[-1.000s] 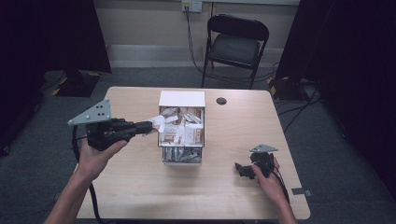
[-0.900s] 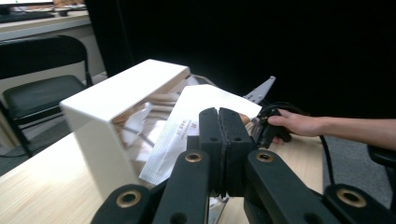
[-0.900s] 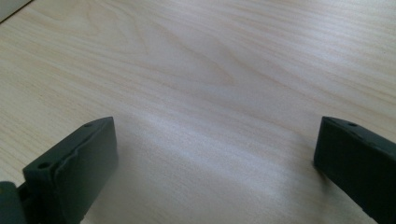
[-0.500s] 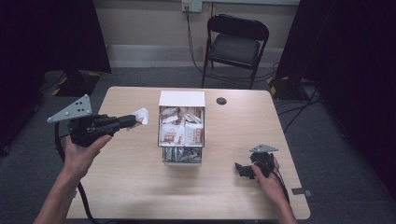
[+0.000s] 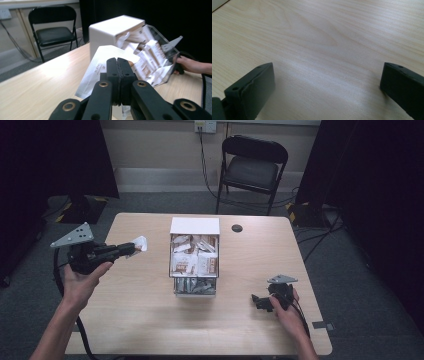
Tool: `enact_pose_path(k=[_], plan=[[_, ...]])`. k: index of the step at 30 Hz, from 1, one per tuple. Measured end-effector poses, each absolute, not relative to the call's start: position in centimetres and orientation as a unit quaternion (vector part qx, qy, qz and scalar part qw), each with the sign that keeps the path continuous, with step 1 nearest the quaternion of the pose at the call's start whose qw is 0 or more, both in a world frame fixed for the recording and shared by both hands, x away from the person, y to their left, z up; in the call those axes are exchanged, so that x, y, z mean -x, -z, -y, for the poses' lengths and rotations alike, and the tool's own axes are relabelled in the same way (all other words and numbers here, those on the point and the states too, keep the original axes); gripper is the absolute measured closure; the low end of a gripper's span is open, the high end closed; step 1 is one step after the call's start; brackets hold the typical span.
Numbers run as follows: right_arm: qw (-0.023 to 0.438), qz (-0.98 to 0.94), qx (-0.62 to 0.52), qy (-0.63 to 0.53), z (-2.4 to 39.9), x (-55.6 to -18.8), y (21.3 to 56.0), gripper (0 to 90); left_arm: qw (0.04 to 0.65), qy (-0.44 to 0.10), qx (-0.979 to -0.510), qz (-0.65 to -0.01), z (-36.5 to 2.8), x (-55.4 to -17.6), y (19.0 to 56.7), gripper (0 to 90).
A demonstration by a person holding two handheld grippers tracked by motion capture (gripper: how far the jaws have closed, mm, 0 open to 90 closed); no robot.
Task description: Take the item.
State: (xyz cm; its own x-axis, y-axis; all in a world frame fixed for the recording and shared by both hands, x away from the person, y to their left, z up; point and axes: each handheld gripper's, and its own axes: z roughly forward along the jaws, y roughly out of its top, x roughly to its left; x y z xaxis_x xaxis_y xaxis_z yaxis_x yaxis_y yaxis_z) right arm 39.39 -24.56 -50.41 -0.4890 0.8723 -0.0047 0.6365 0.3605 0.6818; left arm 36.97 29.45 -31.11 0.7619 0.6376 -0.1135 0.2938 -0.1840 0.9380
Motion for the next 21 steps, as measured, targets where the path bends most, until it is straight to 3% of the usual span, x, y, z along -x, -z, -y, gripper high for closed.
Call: enact_pose_path(k=[21], plan=[[0.187, -0.803, -0.470, -0.315, 24.6, -39.4, 50.4, 0.0, 0.482, -0.115, -0.799, -0.341, -28.4, -39.5, 37.9, 89.3]])
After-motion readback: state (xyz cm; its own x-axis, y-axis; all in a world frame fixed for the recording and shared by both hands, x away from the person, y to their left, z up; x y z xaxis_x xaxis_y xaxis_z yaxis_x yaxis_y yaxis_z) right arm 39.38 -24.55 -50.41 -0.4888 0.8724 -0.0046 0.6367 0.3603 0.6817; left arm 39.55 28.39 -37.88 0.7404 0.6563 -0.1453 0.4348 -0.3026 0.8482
